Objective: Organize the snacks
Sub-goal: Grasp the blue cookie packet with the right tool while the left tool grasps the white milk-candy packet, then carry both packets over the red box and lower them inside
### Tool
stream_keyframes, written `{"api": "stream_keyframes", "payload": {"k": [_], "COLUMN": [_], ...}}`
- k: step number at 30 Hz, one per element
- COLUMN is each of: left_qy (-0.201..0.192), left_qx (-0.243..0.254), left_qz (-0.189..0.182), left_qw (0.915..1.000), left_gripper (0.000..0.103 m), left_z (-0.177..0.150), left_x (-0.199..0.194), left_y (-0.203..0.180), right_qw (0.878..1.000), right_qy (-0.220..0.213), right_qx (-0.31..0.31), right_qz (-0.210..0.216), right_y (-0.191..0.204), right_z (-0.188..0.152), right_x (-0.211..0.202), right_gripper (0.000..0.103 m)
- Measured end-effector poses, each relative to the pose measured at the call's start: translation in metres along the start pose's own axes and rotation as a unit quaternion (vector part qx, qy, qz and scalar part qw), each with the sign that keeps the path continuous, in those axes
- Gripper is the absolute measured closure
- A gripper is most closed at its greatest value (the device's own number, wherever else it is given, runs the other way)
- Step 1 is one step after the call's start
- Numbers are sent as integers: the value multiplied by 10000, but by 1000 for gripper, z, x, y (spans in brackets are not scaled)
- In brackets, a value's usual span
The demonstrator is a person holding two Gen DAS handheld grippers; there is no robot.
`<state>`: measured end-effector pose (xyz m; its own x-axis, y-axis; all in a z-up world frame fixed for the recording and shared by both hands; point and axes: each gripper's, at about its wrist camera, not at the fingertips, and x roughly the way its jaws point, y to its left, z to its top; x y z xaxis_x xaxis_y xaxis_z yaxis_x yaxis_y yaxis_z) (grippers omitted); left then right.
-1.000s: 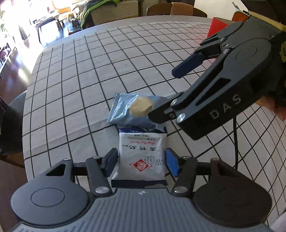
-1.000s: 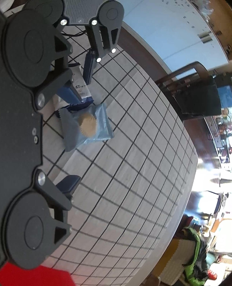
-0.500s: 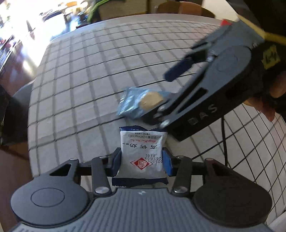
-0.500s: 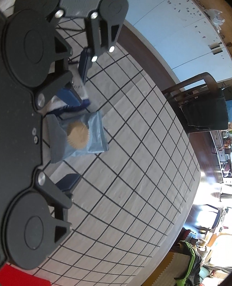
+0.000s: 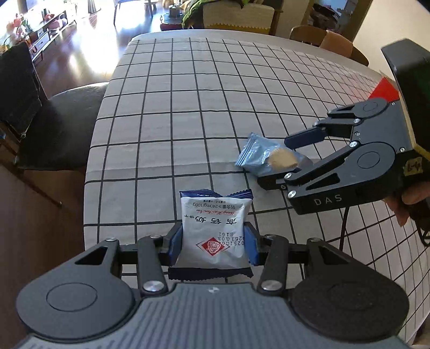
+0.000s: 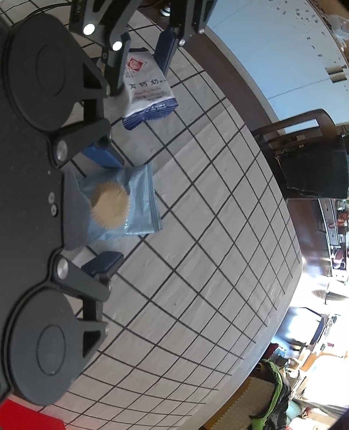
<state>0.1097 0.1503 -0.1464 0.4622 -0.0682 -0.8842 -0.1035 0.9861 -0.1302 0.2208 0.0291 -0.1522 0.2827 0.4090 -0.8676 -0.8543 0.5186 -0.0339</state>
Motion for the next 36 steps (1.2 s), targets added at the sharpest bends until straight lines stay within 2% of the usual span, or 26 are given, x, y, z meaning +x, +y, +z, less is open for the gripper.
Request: {"api": "stream_keyframes", "payload": {"k": [1,4,8,12,20,26,36], "left_qy": [-12,-69,-123,-202,-424,-610,-1009], "left_qx": [-25,-19,-30,5,114,265,705], "left_qz": [-1,63,104,147,144,35,-168], "left_qw": [10000,10000,9999,9997,9989,9978,9923], "left_gripper": [57,57,57,57,57,57,57], "left_z": [0,1,0,2,10,23,49], "left_x": [0,0,-6,-13,-34,-55,-79], "left_y": [1,2,-6,-13,-35,-66,-148], "right_qw": [10000,10000,9996,9989,9957,9916,9855], "right_qy": [-15,-19,-104,-222,-465,-673,-975], "right_qx": [7,-28,-13,302,721,1012,1162], "right_qz": [-13,-77,-248,-298,-350,-448,-755], "right_y": [0,4,9,6,-4,-22,-66], "right_z": [-1,-2,-7,-12,-28,-45,-81], "right_x": [-1,-3,-7,-20,-73,-120,-191], "right_gripper": [48,55,56,56,56,56,56]}}
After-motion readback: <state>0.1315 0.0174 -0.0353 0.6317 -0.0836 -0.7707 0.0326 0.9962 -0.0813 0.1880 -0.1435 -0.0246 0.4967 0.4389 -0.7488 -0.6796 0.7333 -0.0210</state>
